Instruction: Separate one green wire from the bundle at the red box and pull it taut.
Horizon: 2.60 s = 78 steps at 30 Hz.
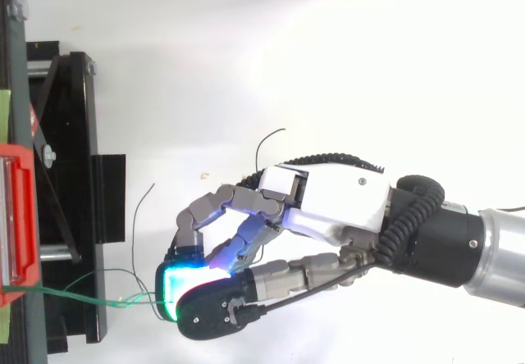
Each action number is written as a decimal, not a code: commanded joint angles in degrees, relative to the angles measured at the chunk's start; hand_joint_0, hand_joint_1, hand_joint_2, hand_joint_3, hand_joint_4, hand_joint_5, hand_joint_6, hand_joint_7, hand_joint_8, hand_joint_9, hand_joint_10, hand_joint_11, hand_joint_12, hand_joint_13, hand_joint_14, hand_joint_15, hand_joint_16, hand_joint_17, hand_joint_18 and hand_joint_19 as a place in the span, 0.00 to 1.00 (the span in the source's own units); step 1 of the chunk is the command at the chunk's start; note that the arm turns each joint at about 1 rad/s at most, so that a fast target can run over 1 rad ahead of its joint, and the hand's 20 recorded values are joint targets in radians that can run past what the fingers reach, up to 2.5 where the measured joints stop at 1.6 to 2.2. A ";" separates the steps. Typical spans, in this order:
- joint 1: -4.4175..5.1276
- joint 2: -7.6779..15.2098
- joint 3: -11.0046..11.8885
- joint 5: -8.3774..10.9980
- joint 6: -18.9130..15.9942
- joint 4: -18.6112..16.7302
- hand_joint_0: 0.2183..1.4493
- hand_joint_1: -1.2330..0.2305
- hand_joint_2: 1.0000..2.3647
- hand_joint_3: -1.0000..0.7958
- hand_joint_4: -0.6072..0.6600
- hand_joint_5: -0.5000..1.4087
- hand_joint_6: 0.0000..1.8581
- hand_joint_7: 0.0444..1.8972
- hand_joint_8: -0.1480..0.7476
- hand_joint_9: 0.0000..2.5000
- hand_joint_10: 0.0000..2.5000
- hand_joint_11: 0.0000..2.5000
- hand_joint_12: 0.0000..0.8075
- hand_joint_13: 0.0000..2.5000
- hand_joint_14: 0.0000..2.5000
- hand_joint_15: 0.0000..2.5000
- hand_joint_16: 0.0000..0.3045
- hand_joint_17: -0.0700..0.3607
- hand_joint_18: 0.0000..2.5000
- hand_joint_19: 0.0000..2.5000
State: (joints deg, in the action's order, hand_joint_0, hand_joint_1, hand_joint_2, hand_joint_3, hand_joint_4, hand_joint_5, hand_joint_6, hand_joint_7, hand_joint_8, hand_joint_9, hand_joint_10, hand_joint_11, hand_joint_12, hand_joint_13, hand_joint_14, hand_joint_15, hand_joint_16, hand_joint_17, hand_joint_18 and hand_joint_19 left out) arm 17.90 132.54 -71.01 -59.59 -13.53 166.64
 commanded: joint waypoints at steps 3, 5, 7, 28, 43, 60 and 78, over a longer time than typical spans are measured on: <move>0.03 0.00 0.00 0.00 0.00 0.00 0.38 0.30 0.02 0.50 0.31 0.17 0.50 0.64 0.49 0.43 0.01 0.34 0.37 0.34 0.00 0.14 0.14 0.39 0.33 0.16; 0.12 0.00 0.00 0.00 0.00 0.00 0.38 0.30 0.02 0.50 0.32 0.17 0.50 0.64 0.49 0.43 0.01 0.33 0.37 0.34 0.01 0.14 0.14 0.39 0.33 0.16; 0.12 0.00 0.00 0.00 0.00 0.00 0.38 0.30 0.02 0.50 0.32 0.17 0.50 0.63 0.49 0.43 0.01 0.33 0.37 0.34 0.00 0.14 0.14 0.39 0.33 0.16; 0.29 0.00 0.00 0.00 0.00 0.00 0.38 0.30 0.02 0.50 0.32 0.17 0.50 0.63 0.49 0.43 0.01 0.33 0.38 0.34 0.00 0.14 0.14 0.38 0.33 0.16; 0.38 0.00 0.00 0.00 0.00 0.00 0.38 0.30 0.02 0.50 0.32 0.17 0.50 0.63 0.49 0.42 0.01 0.33 0.38 0.33 0.00 0.14 0.14 0.38 0.33 0.16; 0.64 0.00 0.00 0.00 0.00 0.00 0.38 0.30 0.02 0.50 0.32 0.17 0.50 0.63 0.49 0.42 0.01 0.33 0.38 0.33 0.00 0.14 0.14 0.38 0.33 0.16; 0.91 0.00 0.00 0.00 0.00 0.00 0.38 0.30 0.02 0.50 0.32 0.17 0.50 0.64 0.49 0.42 0.01 0.32 0.38 0.33 0.00 0.14 0.14 0.38 0.33 0.16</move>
State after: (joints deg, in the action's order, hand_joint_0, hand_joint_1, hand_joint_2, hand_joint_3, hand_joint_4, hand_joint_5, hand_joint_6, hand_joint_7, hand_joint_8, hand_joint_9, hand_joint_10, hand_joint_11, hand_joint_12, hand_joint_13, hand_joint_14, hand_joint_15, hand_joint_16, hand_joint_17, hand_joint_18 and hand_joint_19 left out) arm 18.80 132.55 -71.01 -59.61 -13.53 166.64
